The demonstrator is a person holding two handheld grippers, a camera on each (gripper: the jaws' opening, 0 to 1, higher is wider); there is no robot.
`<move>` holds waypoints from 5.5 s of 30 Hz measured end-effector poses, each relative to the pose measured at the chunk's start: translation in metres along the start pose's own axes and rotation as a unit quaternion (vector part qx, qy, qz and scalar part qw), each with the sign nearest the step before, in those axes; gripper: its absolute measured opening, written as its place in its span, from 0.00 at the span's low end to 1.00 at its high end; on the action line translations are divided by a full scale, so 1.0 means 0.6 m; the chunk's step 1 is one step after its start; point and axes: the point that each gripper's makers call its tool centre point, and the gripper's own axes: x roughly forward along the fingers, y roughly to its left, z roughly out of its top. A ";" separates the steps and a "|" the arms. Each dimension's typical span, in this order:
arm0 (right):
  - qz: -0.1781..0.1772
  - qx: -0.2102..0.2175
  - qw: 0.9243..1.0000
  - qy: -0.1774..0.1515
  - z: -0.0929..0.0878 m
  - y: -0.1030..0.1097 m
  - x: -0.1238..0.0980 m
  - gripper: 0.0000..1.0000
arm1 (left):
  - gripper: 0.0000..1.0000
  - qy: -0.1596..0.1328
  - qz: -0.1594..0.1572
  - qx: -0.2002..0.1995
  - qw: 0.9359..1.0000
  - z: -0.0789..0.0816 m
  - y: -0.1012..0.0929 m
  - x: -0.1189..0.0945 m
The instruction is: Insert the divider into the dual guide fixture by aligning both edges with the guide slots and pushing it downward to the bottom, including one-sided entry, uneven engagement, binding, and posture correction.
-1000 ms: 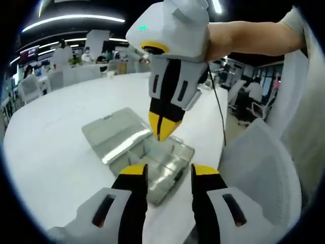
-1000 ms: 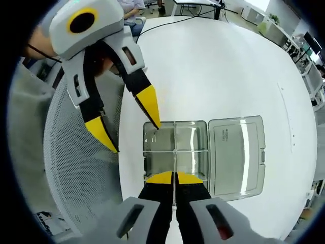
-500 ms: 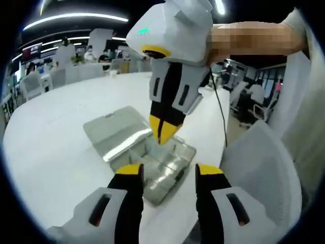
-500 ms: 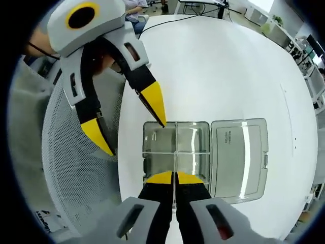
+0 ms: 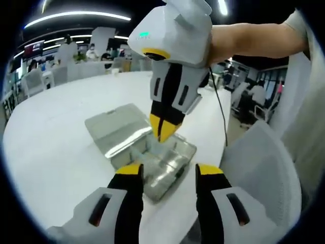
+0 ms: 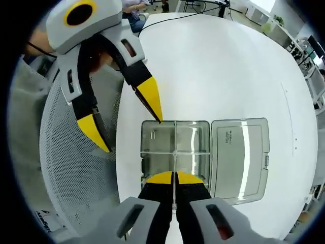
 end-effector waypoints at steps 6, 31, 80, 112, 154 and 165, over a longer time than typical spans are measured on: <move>-0.001 -0.002 1.000 0.005 -0.001 0.002 0.005 0.00 | 0.39 -0.001 0.000 0.000 1.000 0.002 -0.001 -0.001; 0.005 0.008 1.000 -0.004 -0.005 0.000 0.022 0.00 | 0.38 -0.002 0.003 -0.004 1.000 -0.001 -0.002 -0.006; -0.006 0.013 1.000 0.000 -0.019 -0.001 0.081 0.00 | 0.37 0.006 0.007 -0.021 1.000 -0.020 -0.006 -0.007; -0.022 -0.027 0.999 -0.008 -0.015 0.000 0.081 0.07 | 0.38 0.002 0.028 -0.028 0.999 -0.030 -0.004 -0.035; -0.090 0.134 0.953 -0.258 -0.037 0.043 -0.001 0.54 | 0.51 0.017 0.065 -0.028 0.997 -0.049 0.024 -0.058; -0.121 0.202 0.924 -0.302 -0.062 0.057 -0.021 0.68 | 0.55 0.010 0.082 -0.039 0.996 -0.048 0.034 -0.064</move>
